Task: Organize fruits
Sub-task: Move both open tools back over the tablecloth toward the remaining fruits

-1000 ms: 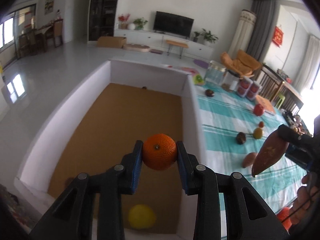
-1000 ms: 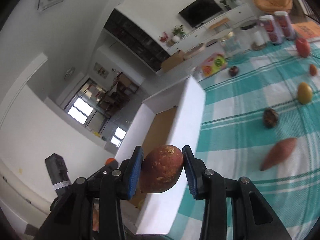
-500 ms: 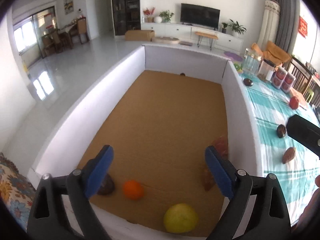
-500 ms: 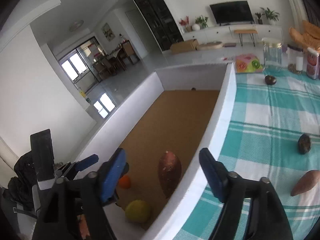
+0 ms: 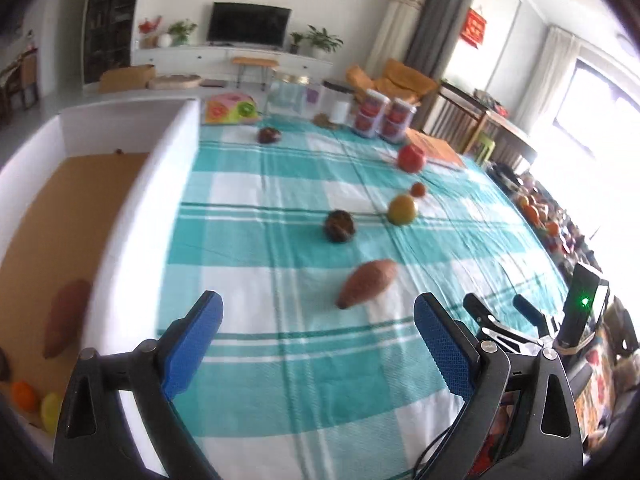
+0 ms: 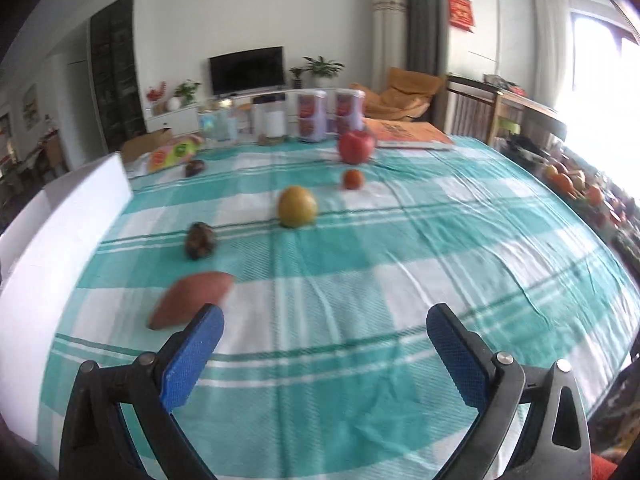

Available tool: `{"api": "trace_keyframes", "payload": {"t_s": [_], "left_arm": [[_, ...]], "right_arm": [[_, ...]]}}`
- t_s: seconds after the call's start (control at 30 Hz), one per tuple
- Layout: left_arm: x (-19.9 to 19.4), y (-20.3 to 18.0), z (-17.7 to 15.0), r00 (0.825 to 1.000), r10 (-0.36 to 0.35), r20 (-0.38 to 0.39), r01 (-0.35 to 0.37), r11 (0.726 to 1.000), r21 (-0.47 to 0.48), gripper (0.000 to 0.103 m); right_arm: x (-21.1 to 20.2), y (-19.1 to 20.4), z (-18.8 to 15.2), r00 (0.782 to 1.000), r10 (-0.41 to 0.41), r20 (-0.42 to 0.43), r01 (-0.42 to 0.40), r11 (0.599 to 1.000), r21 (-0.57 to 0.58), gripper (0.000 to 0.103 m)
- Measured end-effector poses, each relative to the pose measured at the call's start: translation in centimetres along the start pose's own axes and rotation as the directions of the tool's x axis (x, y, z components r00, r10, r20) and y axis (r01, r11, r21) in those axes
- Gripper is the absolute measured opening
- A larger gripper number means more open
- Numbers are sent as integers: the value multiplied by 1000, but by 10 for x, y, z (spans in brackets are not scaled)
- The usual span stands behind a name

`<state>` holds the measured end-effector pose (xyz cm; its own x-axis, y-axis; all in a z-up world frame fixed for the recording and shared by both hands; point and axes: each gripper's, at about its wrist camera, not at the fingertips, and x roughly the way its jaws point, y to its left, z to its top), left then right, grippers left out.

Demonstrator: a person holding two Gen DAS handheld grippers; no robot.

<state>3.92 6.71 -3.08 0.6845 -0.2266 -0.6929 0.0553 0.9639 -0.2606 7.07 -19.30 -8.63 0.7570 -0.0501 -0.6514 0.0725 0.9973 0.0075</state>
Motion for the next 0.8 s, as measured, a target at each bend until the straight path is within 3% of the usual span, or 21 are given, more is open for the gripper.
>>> {"api": "trace_keyframes", "payload": {"t_s": [0.1, 0.23, 0.37, 0.5, 0.8], "left_arm": [[26, -23, -15, 999, 23, -44, -20, 996, 83, 97], [50, -26, -29, 991, 119, -57, -109, 982, 157, 97], [70, -7, -37, 982, 170, -85, -160, 980, 115, 97], [84, 6, -44, 975, 192, -115, -184, 980, 79, 97], [90, 4, -52, 966, 230, -120, -214, 968, 131, 98]], "right_arm": [[1, -27, -5, 1000, 1, -9, 0, 995, 97, 101], [2, -27, -8, 999, -29, -18, 30, 995, 94, 103], [24, -17, -15, 992, -59, -111, 66, 996, 56, 103], [32, -20, -19, 987, -71, -143, 81, 995, 64, 103], [47, -23, -26, 972, -69, -226, 88, 993, 74, 103]]}}
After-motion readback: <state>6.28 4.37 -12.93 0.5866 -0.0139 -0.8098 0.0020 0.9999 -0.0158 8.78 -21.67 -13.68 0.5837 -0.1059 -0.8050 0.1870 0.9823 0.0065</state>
